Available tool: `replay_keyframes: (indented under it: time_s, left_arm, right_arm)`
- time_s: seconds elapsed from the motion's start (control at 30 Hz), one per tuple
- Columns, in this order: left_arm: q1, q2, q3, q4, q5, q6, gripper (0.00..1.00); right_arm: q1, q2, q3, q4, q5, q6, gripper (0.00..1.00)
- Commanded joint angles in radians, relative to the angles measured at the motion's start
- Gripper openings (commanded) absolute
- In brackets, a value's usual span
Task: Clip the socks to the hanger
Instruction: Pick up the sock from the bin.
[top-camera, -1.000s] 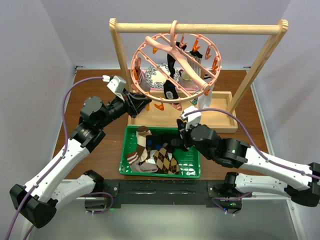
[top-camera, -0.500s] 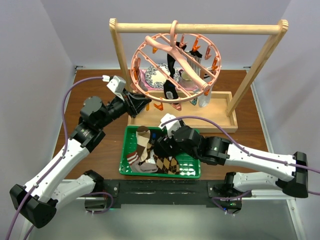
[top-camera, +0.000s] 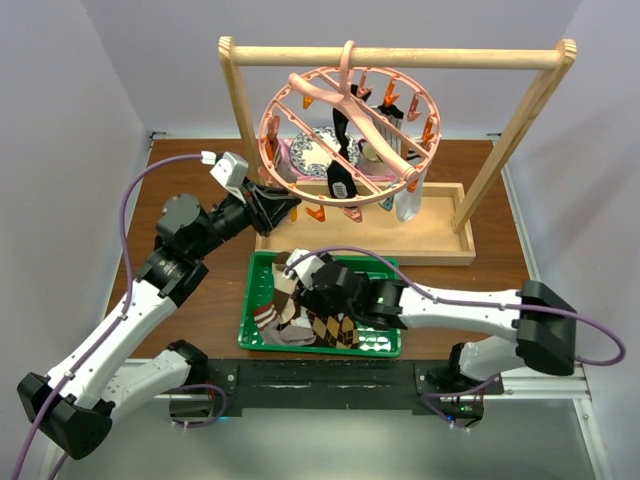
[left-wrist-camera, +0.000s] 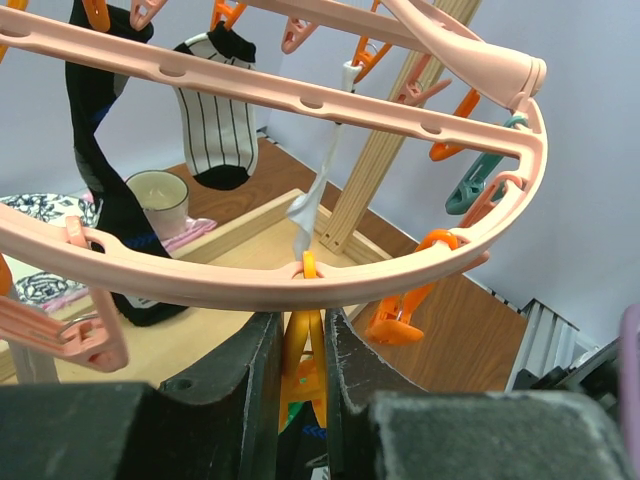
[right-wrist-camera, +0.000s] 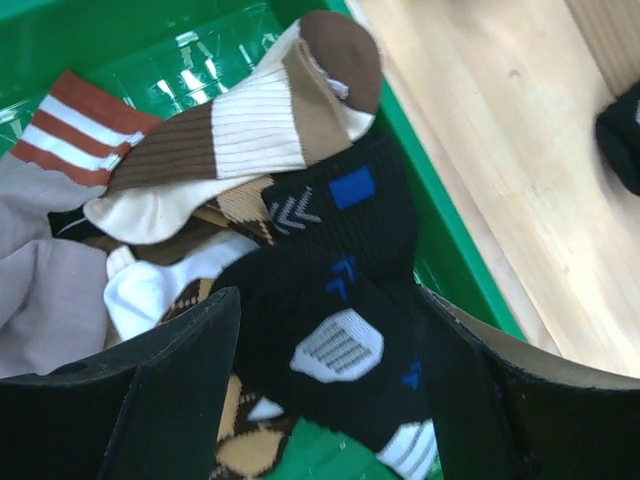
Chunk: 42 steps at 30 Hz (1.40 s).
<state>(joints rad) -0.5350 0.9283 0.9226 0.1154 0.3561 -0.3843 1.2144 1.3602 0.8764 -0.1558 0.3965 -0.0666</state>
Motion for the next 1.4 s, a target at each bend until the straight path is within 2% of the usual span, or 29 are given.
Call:
replay_keyframes:
  time_s: [0.0, 0.17, 0.3, 0.4, 0.43, 0.5, 0.53, 0.63, 0.73, 0.83, 0.87, 0.9, 1.0, 1.13, 1.37]
  left_arm:
    - [0.01, -0.023, -0.014, -0.028, 0.018, -0.013, 0.0]
    - [0.01, -0.025, -0.019, -0.014, 0.026, -0.016, 0.0]
    - [0.01, -0.025, -0.019, -0.014, 0.029, -0.013, 0.0]
    - [0.012, -0.025, -0.019, -0.014, 0.03, -0.014, 0.0]
    - [0.01, -0.025, -0.021, -0.016, 0.032, -0.013, 0.0]
    - [0.01, -0.023, -0.024, -0.02, 0.032, -0.013, 0.0]
    - [0.012, -0.025, -0.025, -0.022, 0.032, -0.013, 0.0]
    - [0.012, -0.025, -0.024, -0.019, 0.032, -0.011, 0.0]
    - [0.01, -0.022, -0.019, -0.019, 0.034, -0.014, 0.0]
    - [0.01, -0.02, -0.018, -0.019, 0.032, -0.013, 0.0]
    - [0.01, -0.02, -0.018, -0.019, 0.034, -0.011, 0.0]
    - [0.01, -0.022, -0.019, -0.017, 0.034, -0.013, 0.0]
    - [0.01, -0.026, -0.025, -0.016, 0.035, -0.016, 0.0]
    - [0.012, -0.032, -0.031, -0.013, 0.035, -0.018, 0.0]
    - [0.012, -0.037, -0.041, 0.003, 0.04, -0.022, 0.0]
  right_arm:
    - [-0.003, 0.085, 0.056, 0.12, -0.056, -0.041, 0.72]
    - [-0.012, 0.181, 0.079, 0.151, -0.056, -0.035, 0.68]
    - [-0.036, 0.204, 0.062, 0.209, -0.056, -0.001, 0.59]
    - [-0.045, 0.211, 0.044, 0.232, -0.035, 0.013, 0.48]
    - [-0.046, 0.206, 0.036, 0.24, -0.035, 0.014, 0.39]
    - [-0.047, 0.188, 0.026, 0.268, -0.035, 0.016, 0.31]
    - [-0.046, 0.182, 0.016, 0.277, -0.024, 0.017, 0.21]
    - [-0.046, 0.172, 0.007, 0.288, 0.002, 0.024, 0.07]
    - [-0.046, 0.149, -0.01, 0.3, 0.001, 0.03, 0.0]
    - [-0.046, 0.14, -0.017, 0.298, 0.008, 0.04, 0.0]
    - [-0.046, 0.14, -0.017, 0.297, 0.008, 0.042, 0.04]
    - [-0.044, 0.143, -0.017, 0.291, 0.005, 0.041, 0.25]
    - [-0.044, 0.157, -0.013, 0.289, 0.011, 0.05, 0.41]
    - [-0.044, 0.181, 0.019, 0.279, 0.027, 0.059, 0.47]
    - [-0.027, 0.247, 0.052, 0.26, 0.054, 0.106, 0.5]
